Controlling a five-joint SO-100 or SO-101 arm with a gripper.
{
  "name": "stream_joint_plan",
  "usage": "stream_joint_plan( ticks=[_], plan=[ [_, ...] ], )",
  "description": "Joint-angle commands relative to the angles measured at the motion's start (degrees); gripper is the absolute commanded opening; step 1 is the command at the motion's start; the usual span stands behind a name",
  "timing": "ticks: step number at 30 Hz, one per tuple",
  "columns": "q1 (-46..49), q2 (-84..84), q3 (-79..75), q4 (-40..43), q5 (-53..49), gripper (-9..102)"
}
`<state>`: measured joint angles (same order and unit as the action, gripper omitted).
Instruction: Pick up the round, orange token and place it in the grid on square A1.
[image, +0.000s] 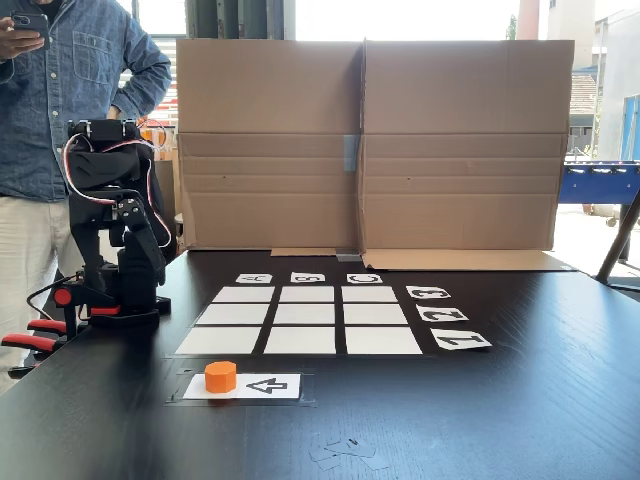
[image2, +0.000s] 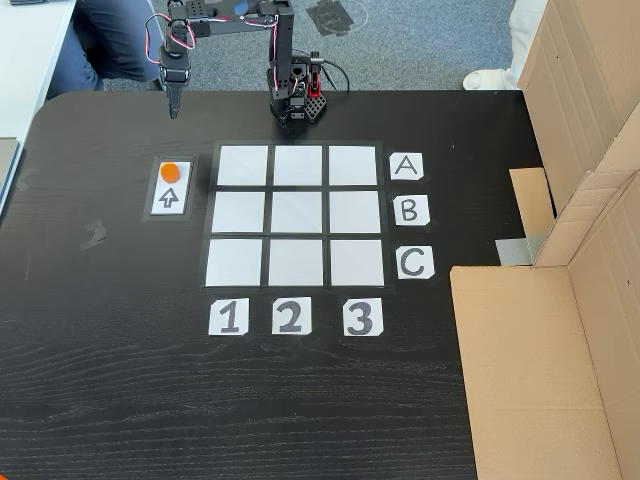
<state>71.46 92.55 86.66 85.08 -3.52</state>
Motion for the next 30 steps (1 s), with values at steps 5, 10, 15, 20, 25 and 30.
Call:
stream_joint_plan(
  ticks=[5,10,15,20,25,30],
  plan=[
    [-1.7,-3.7,-4.8,-2.5,0.4,30],
    [-3.8,-6.2,-5.7,-5.2,3.2,28],
    [-6.1,-10.1,-7.9,-6.9,3.9,28],
    [-9.2,-16.8,-12.5,-7.0,5.4,28],
    [-12.3,-21.4,-15.8,-7.0,6.9,27],
    [-15.2,-23.7,-16.7,-7.0,7.6,27]
  ],
)
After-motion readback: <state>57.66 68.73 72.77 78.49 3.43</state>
